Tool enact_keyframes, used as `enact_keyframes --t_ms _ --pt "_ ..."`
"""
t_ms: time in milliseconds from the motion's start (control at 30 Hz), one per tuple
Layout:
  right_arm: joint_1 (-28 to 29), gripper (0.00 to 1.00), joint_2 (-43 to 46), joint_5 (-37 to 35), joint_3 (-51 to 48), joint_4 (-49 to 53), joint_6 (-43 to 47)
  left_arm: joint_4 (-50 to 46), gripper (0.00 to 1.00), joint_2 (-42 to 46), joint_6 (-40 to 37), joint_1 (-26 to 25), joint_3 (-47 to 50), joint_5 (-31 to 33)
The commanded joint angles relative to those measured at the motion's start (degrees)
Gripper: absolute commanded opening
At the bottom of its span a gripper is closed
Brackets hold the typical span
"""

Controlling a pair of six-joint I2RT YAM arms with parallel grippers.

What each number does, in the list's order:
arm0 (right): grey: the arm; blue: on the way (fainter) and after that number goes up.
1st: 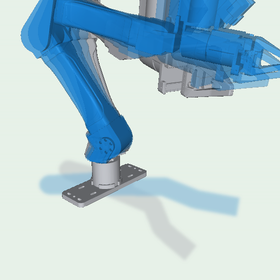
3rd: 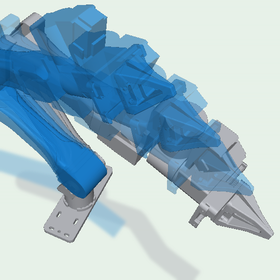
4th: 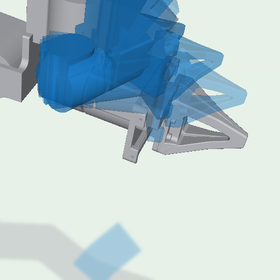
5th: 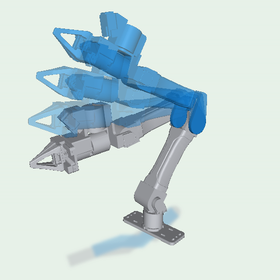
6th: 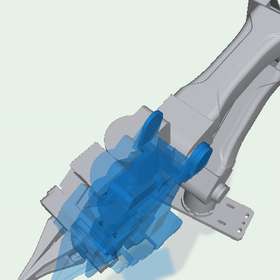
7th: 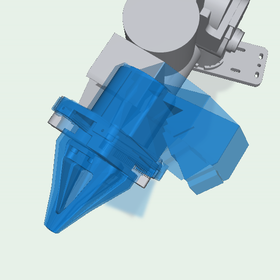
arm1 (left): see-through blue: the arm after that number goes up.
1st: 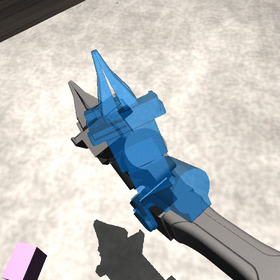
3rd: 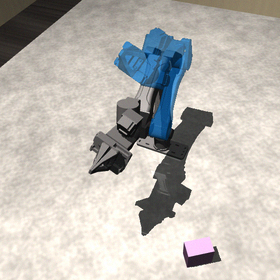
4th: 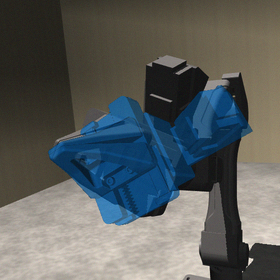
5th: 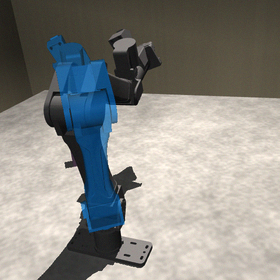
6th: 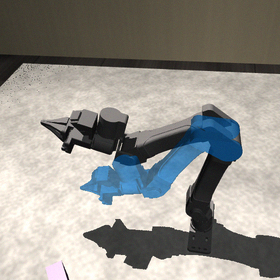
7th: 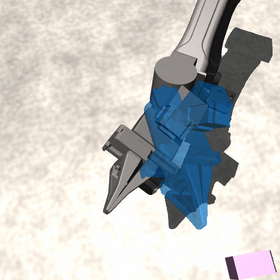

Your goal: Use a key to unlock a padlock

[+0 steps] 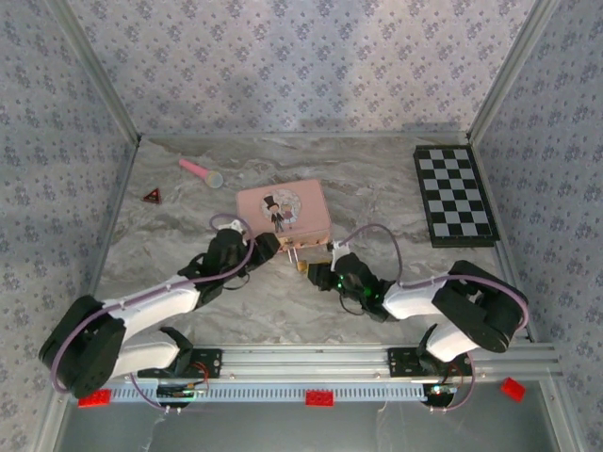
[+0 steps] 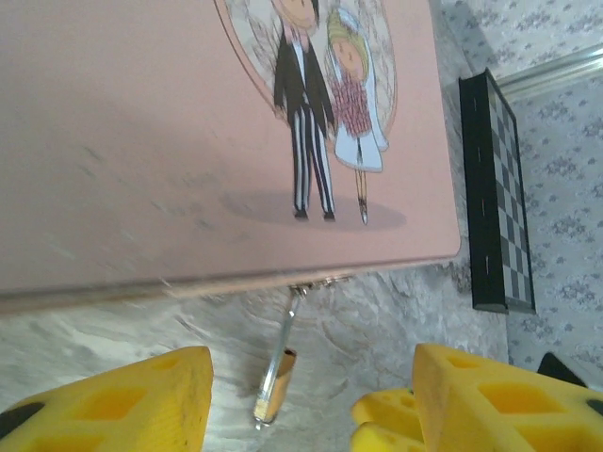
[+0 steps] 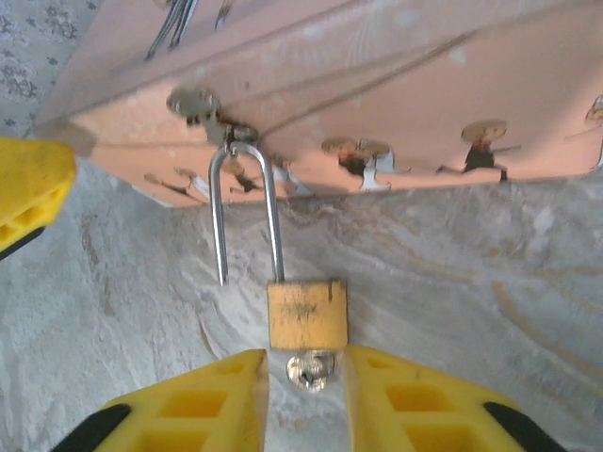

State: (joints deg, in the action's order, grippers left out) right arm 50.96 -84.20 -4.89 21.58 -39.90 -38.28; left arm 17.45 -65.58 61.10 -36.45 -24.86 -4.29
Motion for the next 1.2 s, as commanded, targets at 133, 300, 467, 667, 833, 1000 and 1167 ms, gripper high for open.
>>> enact_keyframes --t_ms 133,300,467,667,833,1000,1167 --pt "-5.50 0.37 3.19 11.01 9.01 16.30 0.87 -28.01 0.66 11.51 -19.30 7.02 -10.70 -1.51" --pt "-6.81 0.39 1.29 13.54 11.43 17.24 0.36 -31.74 0.69 9.77 -23.42 12.50 -12.59 -3.48" --pt "-7.99 0.41 -2.72 15.30 12.54 14.85 -5.09 -27.80 0.69 3.47 -25.08 18.06 -12.70 -10.69" --pt "-8.16 0.43 -7.65 15.68 14.76 13.60 -7.08 -27.01 0.69 -4.30 -30.16 18.78 -16.01 -13.55" --pt "-8.15 0.52 -11.18 15.40 16.27 12.07 -8.25 -22.65 0.67 -9.70 -28.73 18.71 -16.02 -17.77" --pt "-7.30 0.53 -13.93 15.44 18.47 12.82 -7.82 -22.75 0.65 -11.82 -27.33 16.34 -16.40 -15.78" --pt "-6.81 0.52 -15.55 15.46 18.04 11.54 -8.72 -21.19 0.64 -12.38 -24.87 13.70 -15.53 -14.74"
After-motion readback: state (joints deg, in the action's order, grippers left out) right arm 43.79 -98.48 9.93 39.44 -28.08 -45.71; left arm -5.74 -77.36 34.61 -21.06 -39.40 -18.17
